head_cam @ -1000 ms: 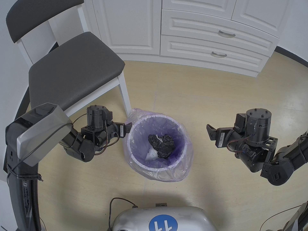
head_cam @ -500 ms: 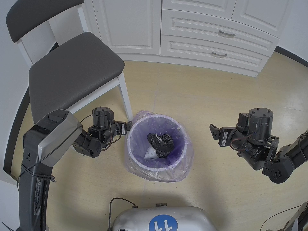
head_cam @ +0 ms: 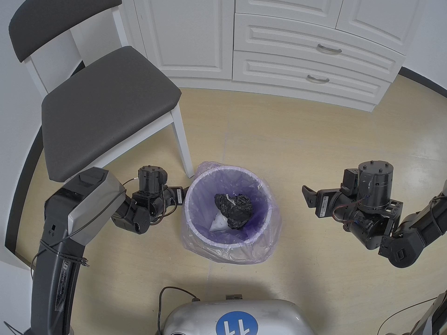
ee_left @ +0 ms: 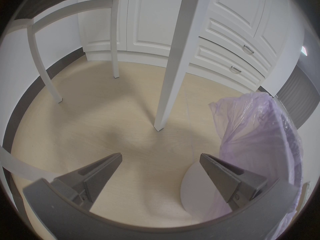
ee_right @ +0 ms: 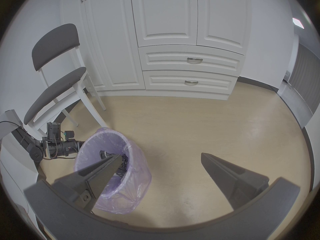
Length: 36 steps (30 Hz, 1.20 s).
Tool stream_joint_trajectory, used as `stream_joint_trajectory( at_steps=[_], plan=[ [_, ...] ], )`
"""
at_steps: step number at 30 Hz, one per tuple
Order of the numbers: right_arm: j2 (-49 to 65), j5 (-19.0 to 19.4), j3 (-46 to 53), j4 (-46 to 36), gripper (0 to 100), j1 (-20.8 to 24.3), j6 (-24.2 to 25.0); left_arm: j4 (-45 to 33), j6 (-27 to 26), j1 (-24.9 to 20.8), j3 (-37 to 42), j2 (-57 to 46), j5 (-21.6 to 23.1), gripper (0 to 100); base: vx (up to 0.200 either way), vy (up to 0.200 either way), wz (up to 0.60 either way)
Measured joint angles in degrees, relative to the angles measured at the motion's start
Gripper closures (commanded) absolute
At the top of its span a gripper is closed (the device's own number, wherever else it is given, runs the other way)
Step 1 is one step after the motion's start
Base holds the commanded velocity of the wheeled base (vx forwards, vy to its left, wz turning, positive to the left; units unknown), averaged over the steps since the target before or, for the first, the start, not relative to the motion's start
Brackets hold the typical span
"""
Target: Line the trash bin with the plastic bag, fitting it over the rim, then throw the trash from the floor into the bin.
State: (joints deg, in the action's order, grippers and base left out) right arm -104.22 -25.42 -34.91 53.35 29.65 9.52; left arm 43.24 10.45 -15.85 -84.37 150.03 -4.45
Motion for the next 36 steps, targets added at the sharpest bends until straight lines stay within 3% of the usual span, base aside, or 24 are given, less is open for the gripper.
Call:
stream_joint_trajectory(
  at_steps=[14, 20, 30, 36],
  plan=[
    [0.09, 0.46, 0.40, -0.02, 0, 0.04, -0.17, 0.11, -0.22, 1.94, -0.20, 2.07, -1.21, 0, 0.000, 0.000, 0.00],
    [0.72, 0.44, 0.83, -0.02, 0, 0.04, -0.90, 2.38, -0.46, 3.47, 6.07, 0.22, -2.12, 0, 0.000, 0.000, 0.00],
    [3.80, 0.46, 2.73, -0.04, 0, 0.06, -3.23, 14.75, -0.49, 4.55, 22.80, -6.81, -2.15, 0, 0.000, 0.000, 0.00],
    [5.07, 0.54, 3.28, -0.06, 0, -0.10, -3.50, 15.85, -0.09, 3.56, 23.52, -10.47, -1.84, 0, 0.000, 0.000, 0.00]
  ],
)
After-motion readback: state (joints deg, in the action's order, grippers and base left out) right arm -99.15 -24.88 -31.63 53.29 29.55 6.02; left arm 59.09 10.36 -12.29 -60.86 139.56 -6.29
